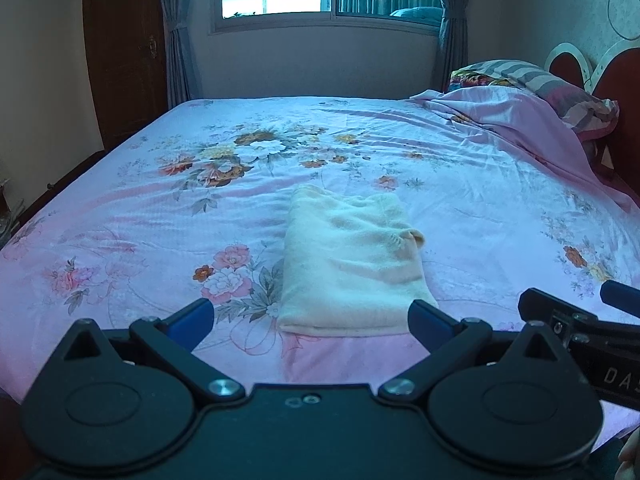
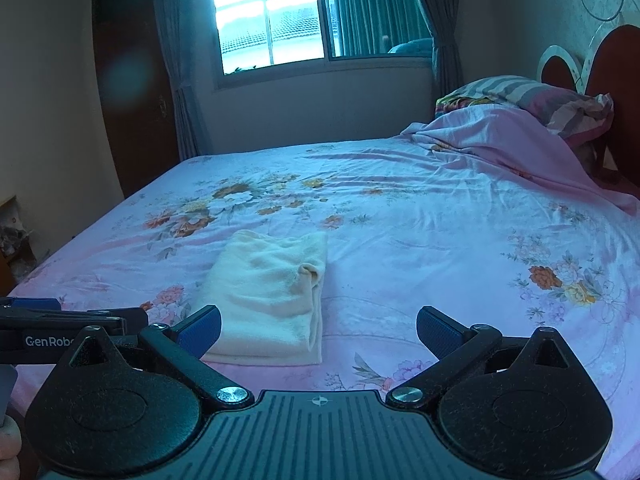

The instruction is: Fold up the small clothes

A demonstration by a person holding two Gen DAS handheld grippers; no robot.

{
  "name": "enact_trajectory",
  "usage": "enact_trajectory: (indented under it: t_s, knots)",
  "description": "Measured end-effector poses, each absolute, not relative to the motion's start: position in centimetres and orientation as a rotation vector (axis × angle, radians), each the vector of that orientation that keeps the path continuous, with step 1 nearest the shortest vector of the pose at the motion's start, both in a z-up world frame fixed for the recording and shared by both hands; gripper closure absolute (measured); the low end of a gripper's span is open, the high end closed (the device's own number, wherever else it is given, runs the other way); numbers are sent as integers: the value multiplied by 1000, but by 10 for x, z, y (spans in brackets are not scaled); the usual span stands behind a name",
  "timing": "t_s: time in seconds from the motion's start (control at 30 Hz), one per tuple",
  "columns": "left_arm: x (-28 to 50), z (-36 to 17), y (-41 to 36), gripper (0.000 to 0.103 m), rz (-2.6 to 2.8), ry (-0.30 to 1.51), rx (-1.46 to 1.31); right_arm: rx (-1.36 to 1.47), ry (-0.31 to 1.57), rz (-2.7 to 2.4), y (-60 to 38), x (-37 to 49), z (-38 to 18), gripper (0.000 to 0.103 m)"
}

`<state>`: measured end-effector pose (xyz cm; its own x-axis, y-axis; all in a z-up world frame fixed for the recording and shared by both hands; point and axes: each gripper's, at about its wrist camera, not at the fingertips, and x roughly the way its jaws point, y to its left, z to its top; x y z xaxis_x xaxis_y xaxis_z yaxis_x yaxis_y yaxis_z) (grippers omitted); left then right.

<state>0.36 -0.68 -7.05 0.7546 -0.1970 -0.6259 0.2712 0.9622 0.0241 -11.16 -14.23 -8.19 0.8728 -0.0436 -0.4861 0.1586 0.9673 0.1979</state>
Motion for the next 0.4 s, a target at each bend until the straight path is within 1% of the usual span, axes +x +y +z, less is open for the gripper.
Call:
enact_trajectory:
  t_s: [0.17, 0.4]
  knots:
    - [18, -76, -8, 2, -295, 703, 96, 229, 515, -105, -140, -100, -85, 0]
    - [54, -73, -6, 1, -278, 689, 59, 235, 529, -112, -145, -70, -88, 0]
